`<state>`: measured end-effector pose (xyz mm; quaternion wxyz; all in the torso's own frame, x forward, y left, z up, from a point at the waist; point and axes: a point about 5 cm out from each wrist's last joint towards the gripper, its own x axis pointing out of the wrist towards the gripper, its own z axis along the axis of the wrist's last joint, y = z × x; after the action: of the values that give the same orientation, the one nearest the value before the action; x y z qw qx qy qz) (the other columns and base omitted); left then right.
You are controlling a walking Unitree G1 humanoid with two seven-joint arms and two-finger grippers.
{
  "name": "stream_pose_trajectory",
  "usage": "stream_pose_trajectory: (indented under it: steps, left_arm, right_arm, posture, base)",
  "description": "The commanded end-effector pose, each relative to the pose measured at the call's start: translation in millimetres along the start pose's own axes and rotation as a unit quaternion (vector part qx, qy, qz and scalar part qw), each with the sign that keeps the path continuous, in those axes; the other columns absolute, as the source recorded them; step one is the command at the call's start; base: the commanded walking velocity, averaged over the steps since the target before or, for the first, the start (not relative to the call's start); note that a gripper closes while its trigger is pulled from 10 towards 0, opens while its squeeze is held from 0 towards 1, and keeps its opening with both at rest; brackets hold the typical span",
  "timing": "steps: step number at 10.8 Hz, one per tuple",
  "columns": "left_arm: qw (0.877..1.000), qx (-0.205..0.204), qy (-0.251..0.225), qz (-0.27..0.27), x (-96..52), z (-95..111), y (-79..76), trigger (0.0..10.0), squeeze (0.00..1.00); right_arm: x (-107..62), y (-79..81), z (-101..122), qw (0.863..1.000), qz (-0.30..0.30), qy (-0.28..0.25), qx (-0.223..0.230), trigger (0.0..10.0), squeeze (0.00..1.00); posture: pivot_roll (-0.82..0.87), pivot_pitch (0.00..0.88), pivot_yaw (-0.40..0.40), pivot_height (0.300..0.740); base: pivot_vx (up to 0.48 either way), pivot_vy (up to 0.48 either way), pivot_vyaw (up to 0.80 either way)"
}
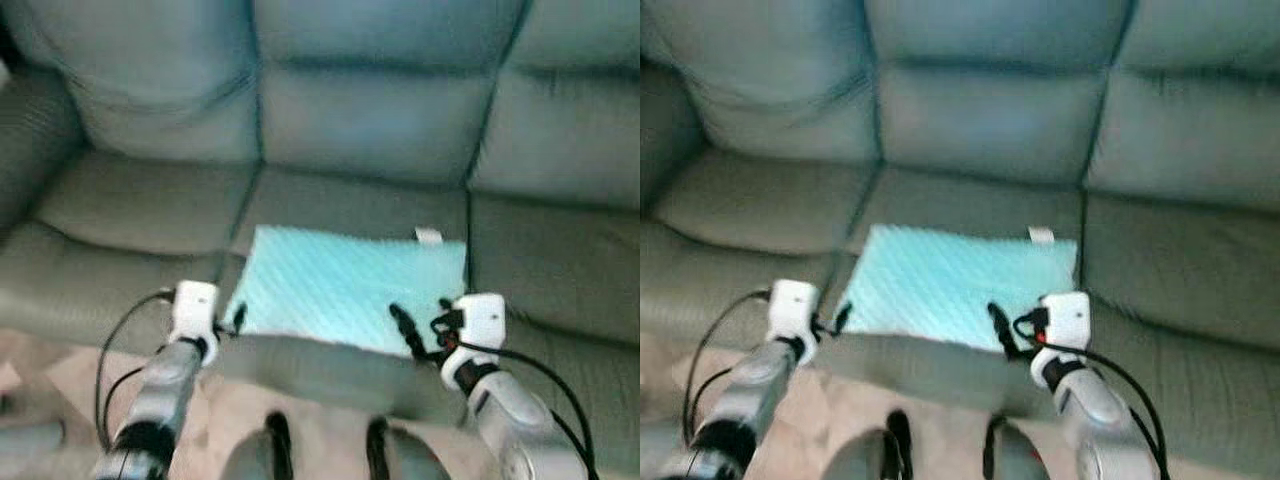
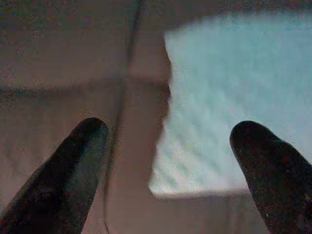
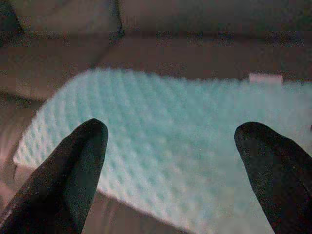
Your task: Move the pillow to the sofa
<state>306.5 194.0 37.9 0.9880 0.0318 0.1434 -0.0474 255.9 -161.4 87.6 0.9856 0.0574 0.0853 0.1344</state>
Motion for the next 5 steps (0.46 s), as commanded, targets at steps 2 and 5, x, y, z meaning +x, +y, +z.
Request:
stream_pose_trajectory:
  steps: [2,5]
  left_arm:
    - [0.995,0.010,-0.084,0.055,-16.1,20.0,15.7,10.0,0.00]
    - [0.982,0.041,-0.146,0.117,-18.8,50.8,28.6,10.0,0.00]
  right_arm:
    - [-3.6,-8.3,-2.4,1.000,-0.018,-0.008,0.005,10.0,0.00]
    - [16.6,-10.9,15.3,0.999,-0.004,-0.034,-0.006,10.0,0.00]
  posture:
    - [-0.13,0.073,0.108,0.740]
    - [-0.10,0.000,0.079,0.740]
  base:
    - [0.000,0.000,0.00]
    - [0.000,0.000,0.00]
